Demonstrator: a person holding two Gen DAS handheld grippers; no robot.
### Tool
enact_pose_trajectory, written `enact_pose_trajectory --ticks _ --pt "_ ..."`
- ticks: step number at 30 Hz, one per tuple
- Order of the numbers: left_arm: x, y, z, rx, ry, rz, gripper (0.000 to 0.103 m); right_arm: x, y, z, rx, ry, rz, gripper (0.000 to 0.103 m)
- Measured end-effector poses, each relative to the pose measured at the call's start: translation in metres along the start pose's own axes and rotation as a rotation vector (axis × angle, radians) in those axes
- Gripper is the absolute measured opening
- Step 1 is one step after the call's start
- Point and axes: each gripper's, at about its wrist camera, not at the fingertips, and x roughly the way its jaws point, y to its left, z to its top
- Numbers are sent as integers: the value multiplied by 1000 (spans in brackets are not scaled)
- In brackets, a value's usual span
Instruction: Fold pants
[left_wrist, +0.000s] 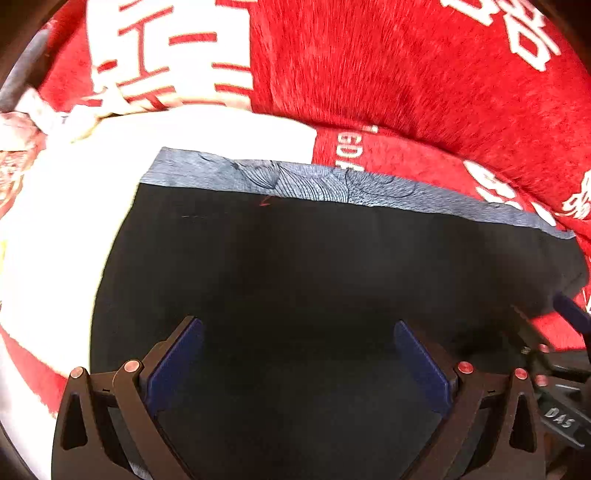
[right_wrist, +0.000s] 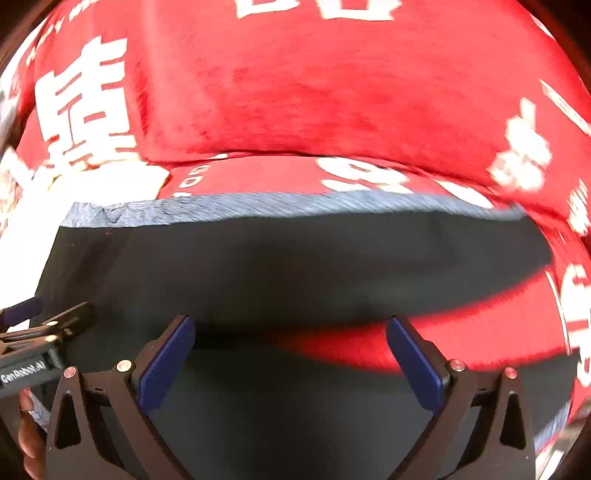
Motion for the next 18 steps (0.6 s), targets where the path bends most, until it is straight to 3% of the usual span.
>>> enact_pose_trajectory --ticks 3,5,6,8,10,13,16,18 --pt "28 4 9 21 45 58 103 44 -3 10 -33 99 21 103" --pt "32 14 9 27 41 40 103 58 -24 11 4 128 62 103" --pt "31 21 9 16 42 19 103 62 -34 11 17 135 48 103" --pt "32 34 7 0 36 60 103 64 -66 9 37 120 -8 103" --pt "28 48 6 -24 38 28 103 63 -102 2 82 117 -37 103" --pt "19 60 8 -53 14 106 103 63 -150 1 171 141 -116 103" --pt "15 57 17 -96 21 11 103 54 -160 5 213 135 -184 103" --pt "16 42 27 -66 21 22 103 49 -144 18 186 93 -150 103"
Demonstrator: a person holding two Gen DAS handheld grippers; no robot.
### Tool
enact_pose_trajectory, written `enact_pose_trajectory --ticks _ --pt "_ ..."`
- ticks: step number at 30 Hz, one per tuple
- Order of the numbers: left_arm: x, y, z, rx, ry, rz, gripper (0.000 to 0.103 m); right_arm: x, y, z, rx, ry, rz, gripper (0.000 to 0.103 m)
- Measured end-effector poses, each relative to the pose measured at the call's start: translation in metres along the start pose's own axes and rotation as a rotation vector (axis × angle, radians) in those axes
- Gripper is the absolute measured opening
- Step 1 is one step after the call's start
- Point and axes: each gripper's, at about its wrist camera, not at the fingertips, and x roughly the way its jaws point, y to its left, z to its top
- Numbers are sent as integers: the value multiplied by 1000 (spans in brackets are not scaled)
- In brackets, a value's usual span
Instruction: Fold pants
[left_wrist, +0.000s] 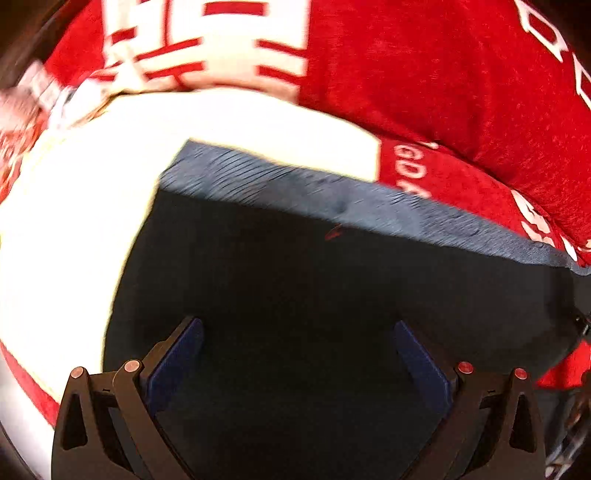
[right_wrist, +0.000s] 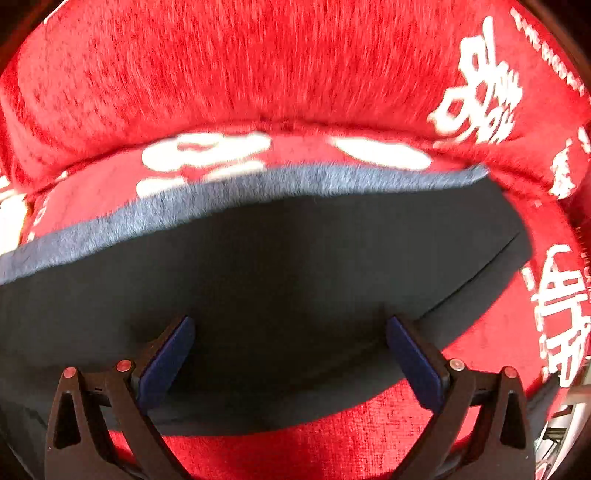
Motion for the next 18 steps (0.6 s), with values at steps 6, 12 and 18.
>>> enact_pose_trajectory --ticks 6,12,18 --pt "26 -36 11 80 49 62 103 2 116 2 -281 15 174 103" --pt "26 -8 -6 25 36 -35 103 20 171 24 -515 45 315 103" --pt "20 -8 -24 33 -27 -5 103 41 195 47 -635 118 376 103"
